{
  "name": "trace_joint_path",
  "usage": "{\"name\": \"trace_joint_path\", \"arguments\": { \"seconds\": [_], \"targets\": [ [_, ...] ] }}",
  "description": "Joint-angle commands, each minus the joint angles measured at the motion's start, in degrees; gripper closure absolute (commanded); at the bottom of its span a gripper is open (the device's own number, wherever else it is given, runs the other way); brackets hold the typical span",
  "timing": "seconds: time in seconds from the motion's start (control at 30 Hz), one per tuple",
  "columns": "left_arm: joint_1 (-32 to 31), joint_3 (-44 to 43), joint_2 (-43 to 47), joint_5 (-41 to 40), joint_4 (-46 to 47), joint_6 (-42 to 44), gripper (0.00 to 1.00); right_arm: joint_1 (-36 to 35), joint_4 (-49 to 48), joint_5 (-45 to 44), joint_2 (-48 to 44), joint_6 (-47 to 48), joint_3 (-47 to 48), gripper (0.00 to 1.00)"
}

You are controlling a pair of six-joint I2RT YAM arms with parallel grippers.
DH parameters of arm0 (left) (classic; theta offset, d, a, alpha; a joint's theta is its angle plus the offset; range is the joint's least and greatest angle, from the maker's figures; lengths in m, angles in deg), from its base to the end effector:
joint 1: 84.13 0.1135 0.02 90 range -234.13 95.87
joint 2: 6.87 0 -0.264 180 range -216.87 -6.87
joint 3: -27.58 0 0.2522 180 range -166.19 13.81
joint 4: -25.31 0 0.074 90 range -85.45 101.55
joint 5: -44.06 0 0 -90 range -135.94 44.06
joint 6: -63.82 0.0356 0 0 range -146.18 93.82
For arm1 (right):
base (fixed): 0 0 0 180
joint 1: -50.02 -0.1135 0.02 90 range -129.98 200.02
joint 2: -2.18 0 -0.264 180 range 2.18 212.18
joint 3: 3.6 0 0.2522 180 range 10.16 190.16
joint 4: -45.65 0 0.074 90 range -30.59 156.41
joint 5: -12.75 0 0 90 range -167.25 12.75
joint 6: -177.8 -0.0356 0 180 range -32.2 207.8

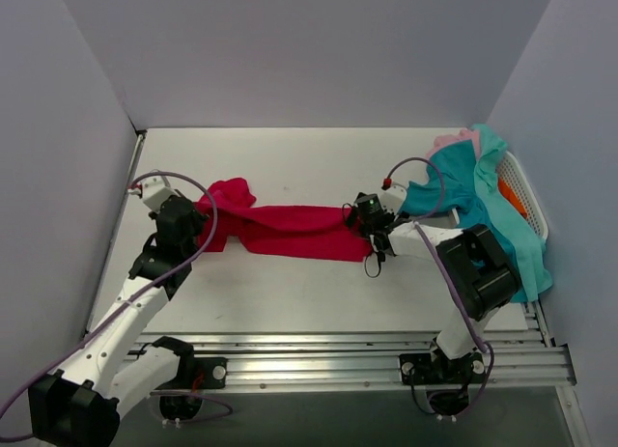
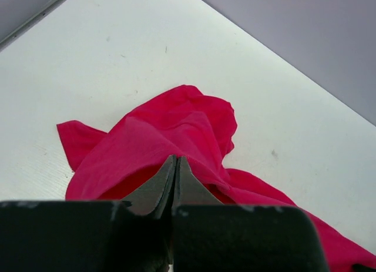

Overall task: Fold and stack the t-shirts
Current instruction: Flatten the tshirt out

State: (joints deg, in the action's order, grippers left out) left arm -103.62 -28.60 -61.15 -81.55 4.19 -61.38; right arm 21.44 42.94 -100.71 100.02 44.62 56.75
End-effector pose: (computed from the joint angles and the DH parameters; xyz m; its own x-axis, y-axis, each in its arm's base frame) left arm 0.2097 -0.0522 0.3023 -0.1112 -0.4578 -0.8821 -0.3808 0.8395 -0.3877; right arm 0.3086 0.1520 0.1607 -0.4691 0.4593 -0.7543 0.2322 0.8882 0.3964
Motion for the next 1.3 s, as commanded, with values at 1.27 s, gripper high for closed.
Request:
{"name": "trace_joint_path", "arguments": {
  "seconds": [1.27],
  "targets": [
    [6.02,-29.79,-18.82,7.21,4.90,12.52,0.98,-13.79,-0.05,3.78,-3.89,0.20,11.33,0.06]
  ]
}}
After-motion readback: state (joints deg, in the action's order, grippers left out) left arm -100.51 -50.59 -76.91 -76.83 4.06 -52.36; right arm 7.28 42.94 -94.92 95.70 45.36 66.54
